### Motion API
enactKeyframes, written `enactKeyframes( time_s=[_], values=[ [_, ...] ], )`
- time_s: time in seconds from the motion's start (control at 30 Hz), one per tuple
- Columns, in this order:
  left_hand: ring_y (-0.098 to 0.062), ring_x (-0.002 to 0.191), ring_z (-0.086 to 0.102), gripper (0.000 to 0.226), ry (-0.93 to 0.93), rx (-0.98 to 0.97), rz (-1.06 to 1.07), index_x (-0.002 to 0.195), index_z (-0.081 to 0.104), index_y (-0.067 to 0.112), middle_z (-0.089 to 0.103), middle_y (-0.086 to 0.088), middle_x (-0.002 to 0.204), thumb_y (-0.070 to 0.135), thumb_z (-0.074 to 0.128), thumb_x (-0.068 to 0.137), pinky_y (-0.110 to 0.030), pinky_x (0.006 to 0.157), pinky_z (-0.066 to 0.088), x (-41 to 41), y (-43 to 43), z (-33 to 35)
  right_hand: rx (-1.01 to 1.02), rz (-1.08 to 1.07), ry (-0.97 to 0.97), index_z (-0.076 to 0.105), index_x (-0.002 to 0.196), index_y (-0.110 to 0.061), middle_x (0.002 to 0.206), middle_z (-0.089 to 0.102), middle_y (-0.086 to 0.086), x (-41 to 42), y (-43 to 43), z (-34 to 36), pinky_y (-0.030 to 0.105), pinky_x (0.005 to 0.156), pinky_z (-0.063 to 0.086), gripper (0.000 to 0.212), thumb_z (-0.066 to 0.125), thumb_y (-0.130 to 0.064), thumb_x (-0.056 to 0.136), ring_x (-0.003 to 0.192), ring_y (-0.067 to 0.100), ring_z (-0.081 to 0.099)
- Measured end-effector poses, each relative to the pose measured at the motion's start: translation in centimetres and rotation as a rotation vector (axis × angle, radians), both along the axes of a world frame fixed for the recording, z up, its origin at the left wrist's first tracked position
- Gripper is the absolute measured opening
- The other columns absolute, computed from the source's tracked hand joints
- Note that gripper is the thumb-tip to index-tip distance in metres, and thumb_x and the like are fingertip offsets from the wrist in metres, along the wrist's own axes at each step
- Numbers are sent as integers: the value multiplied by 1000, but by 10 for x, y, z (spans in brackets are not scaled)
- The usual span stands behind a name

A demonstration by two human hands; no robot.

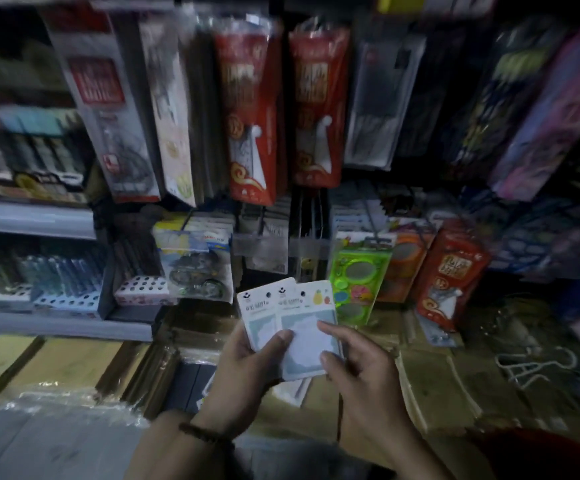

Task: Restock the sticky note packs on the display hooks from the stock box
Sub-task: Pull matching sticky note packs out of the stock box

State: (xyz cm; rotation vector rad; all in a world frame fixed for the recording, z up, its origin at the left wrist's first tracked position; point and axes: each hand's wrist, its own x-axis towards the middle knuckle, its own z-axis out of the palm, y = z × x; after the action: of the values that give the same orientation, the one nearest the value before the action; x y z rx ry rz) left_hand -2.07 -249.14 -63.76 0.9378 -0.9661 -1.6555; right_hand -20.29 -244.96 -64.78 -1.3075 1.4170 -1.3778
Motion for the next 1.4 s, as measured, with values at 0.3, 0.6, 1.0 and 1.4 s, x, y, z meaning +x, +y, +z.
enactKeyframes(
  time_s=[0.3, 0.6, 1.0, 1.4],
  values=[
    [-36, 121, 72, 47, -69, -359, -115, 143, 59, 15, 72, -12, 137, 4, 67, 98, -57, 98, 58, -32, -9, 159, -188, 4, -7, 79, 118, -27, 108, 82, -1, -55, 2, 168, 53, 93, 62, 43, 71, 8, 94, 102, 27, 79],
    [-35, 122, 71, 41, -135, -647, -217, 138, 62, 12, 74, -11, 133, -4, 60, 101, -57, 105, 56, -81, -34, 319, -574, -165, 54, 70, 134, -32, 140, 68, -17, -115, -10, 306, 34, 112, 52, 57, 67, 10, 96, 130, 7, 65],
    [-25, 108, 78, 33, -225, -826, -98, 133, 65, 20, 79, -4, 122, 4, 60, 104, -50, 88, 65, -118, -75, 430, -732, -333, 88, 68, 134, -38, 138, 60, -31, -180, -65, 416, -1, 102, 38, 55, 62, 6, 101, 126, -25, 49],
    [-17, 105, 78, 33, -296, -902, -13, 131, 65, 28, 76, 5, 122, 15, 65, 100, -44, 85, 67, -134, -88, 445, -841, -350, 89, 64, 140, -31, 145, 60, -23, -189, -99, 453, 4, 107, 39, 56, 59, 8, 101, 134, -17, 48]
  ],
)
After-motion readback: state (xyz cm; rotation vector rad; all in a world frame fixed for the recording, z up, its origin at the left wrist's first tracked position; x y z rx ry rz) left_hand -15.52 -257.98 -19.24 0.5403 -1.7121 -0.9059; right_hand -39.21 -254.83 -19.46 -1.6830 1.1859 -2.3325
